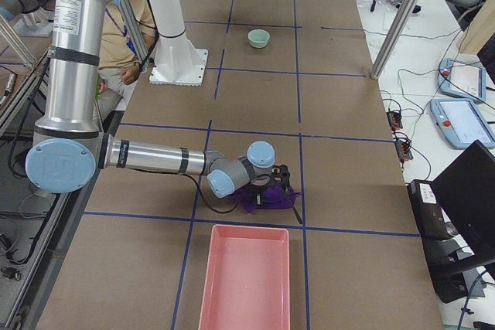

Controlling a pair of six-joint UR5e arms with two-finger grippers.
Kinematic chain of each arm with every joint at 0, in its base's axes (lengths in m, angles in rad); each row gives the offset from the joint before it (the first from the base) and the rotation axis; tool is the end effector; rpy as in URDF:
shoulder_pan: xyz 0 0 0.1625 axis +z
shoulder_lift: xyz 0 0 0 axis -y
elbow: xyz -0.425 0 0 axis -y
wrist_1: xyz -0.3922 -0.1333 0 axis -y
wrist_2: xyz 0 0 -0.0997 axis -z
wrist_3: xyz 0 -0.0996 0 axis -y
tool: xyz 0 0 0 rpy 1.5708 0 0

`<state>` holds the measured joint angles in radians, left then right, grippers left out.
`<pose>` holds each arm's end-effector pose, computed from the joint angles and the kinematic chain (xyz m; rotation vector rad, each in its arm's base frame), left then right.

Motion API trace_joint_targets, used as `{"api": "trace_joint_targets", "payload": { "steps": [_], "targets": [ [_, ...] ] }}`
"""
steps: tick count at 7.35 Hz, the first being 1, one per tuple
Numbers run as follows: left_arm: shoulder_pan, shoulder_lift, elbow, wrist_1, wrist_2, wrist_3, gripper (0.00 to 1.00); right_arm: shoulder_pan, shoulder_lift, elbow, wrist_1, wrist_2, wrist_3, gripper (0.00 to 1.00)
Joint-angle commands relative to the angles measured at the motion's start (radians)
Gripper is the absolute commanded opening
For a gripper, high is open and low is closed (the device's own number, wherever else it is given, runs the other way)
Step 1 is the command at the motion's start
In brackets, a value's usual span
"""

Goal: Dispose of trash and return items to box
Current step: 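Grasp the purple towel by its top with the right gripper and lift, then carry the towel over the pink tray while the left gripper reaches for the green cup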

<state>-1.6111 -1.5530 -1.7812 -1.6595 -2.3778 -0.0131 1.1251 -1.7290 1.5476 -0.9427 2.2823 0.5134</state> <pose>-0.0812 -0.4894 0.5509 0.2766 0.7975 0.0633 -0.1286 -0.4276 0.6779 0.0566 -0.8172 -0.0950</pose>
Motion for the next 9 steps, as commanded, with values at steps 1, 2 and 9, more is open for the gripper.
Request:
{"api": "trace_joint_targets", "payload": {
  "steps": [1, 2, 9],
  "targets": [
    [0.060, -0.076, -0.013, -0.008, -0.037, -0.158, 0.72, 0.104, -0.049, 0.154, -0.010, 0.015, -0.004, 0.00],
    [0.116, -0.094, -0.044, -0.011, -0.037, -0.227, 0.72, 0.160, -0.108, 0.226, -0.011, 0.016, -0.009, 0.00],
    [0.624, -0.309, -0.164, -0.019, 0.181, -0.825, 1.00, 0.771, -0.011, 0.241, -0.718, -0.036, -0.926, 0.00]
  ]
}}
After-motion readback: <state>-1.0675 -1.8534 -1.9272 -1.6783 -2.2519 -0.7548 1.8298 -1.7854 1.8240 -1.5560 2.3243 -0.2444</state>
